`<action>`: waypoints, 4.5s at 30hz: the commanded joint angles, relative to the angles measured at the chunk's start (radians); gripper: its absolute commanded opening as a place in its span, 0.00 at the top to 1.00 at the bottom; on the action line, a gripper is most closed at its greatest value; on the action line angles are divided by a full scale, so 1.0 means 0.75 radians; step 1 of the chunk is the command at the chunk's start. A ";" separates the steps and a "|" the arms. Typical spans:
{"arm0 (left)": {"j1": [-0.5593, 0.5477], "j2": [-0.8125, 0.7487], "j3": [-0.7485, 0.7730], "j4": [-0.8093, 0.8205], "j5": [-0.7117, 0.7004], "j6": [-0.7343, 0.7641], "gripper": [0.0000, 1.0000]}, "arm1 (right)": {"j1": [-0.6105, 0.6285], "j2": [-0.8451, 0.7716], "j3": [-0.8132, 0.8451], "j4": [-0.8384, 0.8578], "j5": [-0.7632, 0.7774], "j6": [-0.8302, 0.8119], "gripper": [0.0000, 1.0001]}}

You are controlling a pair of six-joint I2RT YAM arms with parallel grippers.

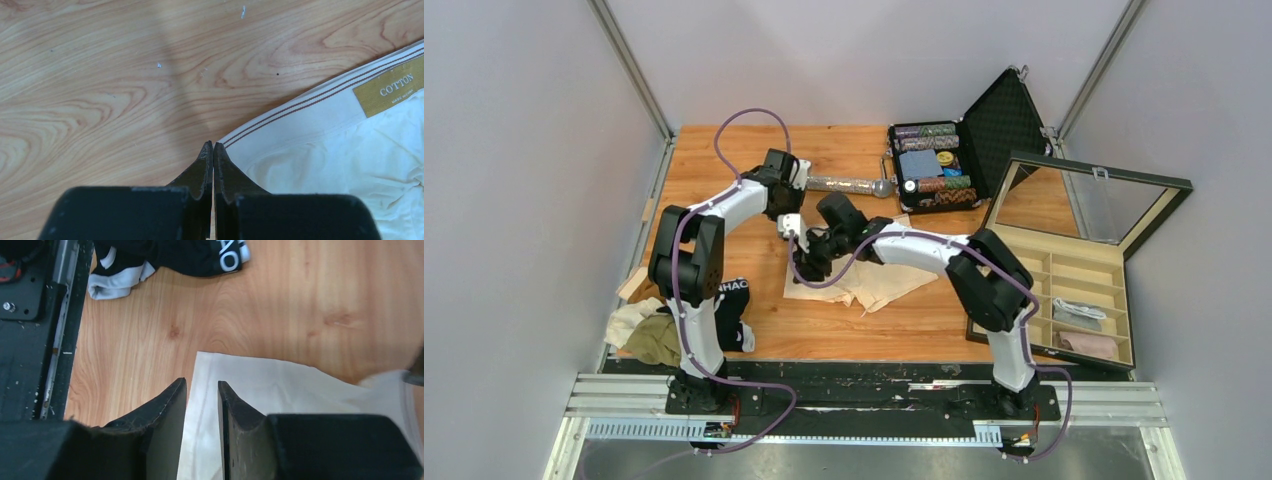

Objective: Roll the underwear
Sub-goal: Fold the underwear at the center of the board.

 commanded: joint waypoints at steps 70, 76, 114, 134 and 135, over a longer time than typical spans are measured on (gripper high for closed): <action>0.104 -0.112 0.253 -0.309 0.125 0.132 1.00 | 0.151 0.082 0.196 0.100 -0.107 -0.079 1.00; 0.105 -0.086 0.370 -0.398 0.188 -0.028 1.00 | 0.087 -0.088 0.006 0.155 -0.091 -0.066 1.00; -0.281 0.551 1.185 -0.491 0.281 -0.359 1.00 | -0.458 -0.588 -0.660 0.053 -0.102 -0.196 1.00; -0.391 0.675 1.306 -0.400 0.213 -0.403 1.00 | -0.565 -0.742 -0.748 -0.173 -0.083 -0.272 1.00; -0.393 0.686 1.309 -0.394 0.210 -0.402 1.00 | -0.566 -0.738 -0.754 -0.172 -0.076 -0.274 1.00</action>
